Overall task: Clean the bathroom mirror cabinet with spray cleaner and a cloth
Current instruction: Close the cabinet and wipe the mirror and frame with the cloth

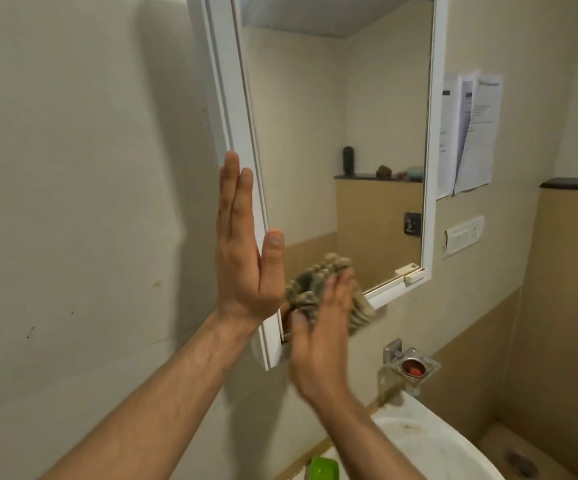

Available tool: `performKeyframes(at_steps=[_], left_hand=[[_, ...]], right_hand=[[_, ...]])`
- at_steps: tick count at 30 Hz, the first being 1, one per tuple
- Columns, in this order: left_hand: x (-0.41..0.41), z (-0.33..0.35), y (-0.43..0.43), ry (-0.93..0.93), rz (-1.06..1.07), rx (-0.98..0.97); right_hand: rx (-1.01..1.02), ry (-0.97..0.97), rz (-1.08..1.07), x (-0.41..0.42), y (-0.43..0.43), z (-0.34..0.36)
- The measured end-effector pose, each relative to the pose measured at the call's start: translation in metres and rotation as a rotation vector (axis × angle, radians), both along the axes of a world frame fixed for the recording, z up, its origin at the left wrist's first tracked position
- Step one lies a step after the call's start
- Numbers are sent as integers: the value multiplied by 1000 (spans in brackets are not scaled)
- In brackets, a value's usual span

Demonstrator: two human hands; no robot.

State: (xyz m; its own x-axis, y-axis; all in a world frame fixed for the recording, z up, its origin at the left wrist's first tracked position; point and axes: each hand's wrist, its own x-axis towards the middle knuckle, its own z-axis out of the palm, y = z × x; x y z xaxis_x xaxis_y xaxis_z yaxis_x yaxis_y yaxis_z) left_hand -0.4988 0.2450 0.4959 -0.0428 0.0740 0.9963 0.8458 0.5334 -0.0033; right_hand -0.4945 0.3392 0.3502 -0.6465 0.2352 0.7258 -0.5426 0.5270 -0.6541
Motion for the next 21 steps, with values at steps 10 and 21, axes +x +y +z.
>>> performKeyframes(at_steps=[10,21], left_hand=[[7,-4,-4,-65,63,-7],[6,-12,8,-65,54,33]], right_hand=[[127,-14,17,-20,66,-44],[-50,66,79,-43,66,61]])
